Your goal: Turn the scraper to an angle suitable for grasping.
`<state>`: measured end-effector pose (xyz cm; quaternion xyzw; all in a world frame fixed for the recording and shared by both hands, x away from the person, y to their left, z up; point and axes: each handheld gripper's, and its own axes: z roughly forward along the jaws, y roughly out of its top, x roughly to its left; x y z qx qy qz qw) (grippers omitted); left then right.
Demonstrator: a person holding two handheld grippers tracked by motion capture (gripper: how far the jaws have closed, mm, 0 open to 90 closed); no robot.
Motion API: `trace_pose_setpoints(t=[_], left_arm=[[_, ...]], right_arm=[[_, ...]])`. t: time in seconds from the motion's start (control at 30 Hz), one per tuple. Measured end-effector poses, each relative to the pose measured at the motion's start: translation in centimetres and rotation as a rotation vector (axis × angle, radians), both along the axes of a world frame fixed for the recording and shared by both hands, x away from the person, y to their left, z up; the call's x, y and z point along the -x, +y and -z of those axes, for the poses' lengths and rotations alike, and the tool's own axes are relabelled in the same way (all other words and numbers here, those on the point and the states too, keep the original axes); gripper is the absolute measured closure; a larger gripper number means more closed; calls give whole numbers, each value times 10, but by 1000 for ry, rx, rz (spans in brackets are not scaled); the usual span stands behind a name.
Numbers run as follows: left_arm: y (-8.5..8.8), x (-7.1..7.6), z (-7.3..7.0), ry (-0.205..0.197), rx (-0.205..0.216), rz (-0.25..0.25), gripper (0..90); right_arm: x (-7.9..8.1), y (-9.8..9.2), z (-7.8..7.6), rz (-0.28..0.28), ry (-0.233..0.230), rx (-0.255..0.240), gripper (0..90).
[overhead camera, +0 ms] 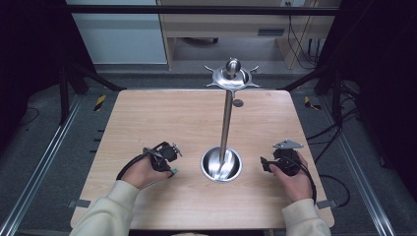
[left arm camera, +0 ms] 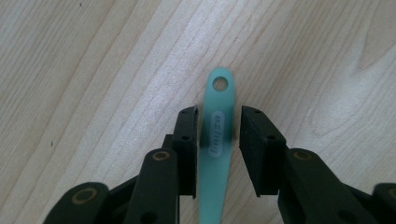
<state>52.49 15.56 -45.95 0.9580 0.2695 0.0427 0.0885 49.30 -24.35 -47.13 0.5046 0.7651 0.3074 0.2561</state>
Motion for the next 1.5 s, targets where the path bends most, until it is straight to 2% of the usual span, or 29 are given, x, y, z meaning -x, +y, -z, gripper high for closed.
trace_pose_setpoints(t=[0.7, 0.8, 0.87, 1.07, 1.17, 1.27, 1.37, 1.5], left_arm=[[-2, -1, 3, 7, -14, 14, 733], [-1, -1, 1, 0, -12, 1, 739], [0, 0, -2, -10, -4, -3, 740], [8, 5, -21, -46, 73, -26, 741], [11, 10, -35, -76, 115, -26, 742], [13, 15, -46, -105, 121, -11, 743], [17, 20, -58, -134, 152, -12, 743], [19, 25, -66, -151, 188, -10, 743]], right_arm=[[0, 0, 0, -1, 2, 0, 238], [0, 0, 0, 1, 2, -3, 238], [0, -1, 0, 0, 0, -4, 238], [0, 0, 0, -1, 1, 1, 238], [0, 0, 0, 1, 3, 0, 239], [0, 0, 1, 0, 2, 2, 239], [0, 0, 1, -1, 4, 6, 236], [0, 0, 1, 1, 6, 3, 228]])
